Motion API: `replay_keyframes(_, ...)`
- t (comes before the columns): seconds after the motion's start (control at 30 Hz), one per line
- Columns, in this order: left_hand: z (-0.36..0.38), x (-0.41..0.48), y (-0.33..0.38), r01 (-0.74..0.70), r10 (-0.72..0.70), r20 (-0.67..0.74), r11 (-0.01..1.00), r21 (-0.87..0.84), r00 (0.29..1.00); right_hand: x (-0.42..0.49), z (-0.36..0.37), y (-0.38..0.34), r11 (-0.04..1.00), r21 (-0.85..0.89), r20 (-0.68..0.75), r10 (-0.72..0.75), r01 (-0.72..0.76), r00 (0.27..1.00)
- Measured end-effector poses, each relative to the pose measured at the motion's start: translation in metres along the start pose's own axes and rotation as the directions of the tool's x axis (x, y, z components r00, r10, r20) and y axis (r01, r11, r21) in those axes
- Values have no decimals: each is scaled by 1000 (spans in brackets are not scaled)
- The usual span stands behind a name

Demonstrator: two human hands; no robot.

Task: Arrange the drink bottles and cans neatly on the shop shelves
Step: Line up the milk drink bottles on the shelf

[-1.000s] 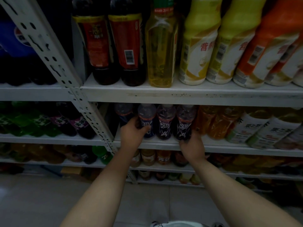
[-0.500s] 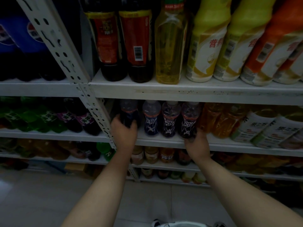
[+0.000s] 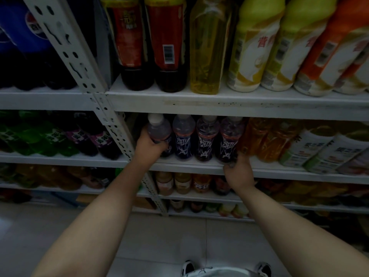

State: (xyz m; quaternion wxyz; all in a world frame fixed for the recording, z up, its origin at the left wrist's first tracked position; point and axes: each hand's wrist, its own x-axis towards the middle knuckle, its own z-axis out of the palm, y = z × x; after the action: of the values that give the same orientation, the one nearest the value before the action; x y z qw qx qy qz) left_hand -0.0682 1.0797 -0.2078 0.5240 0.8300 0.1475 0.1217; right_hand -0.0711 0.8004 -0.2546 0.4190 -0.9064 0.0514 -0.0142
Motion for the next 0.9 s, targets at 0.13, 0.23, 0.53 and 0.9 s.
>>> replay_keyframes(0.13, -1, -5, 2, 1, 0, 10, 999, -43, 1000, 0, 0, -2, 1000, 15, 2, 3, -3, 1000)
replay_keyframes(0.23, 8, -12, 1, -96, 103, -94, 993, 70, 990, 1, 0, -1, 1000, 24, 6, 2, -2, 1000)
replay_keyframes(0.53, 10, -11, -8, -108, 126, -53, 959, 261, 991, 2, -4, -10, 995, 19, -168, -94, 98, 981)
replay_keyframes(0.9, 10, -11, -11, -74, 73, 10, 977, 201, 997, 14, -4, -9, 988, 65, -62, -134, 138, 989)
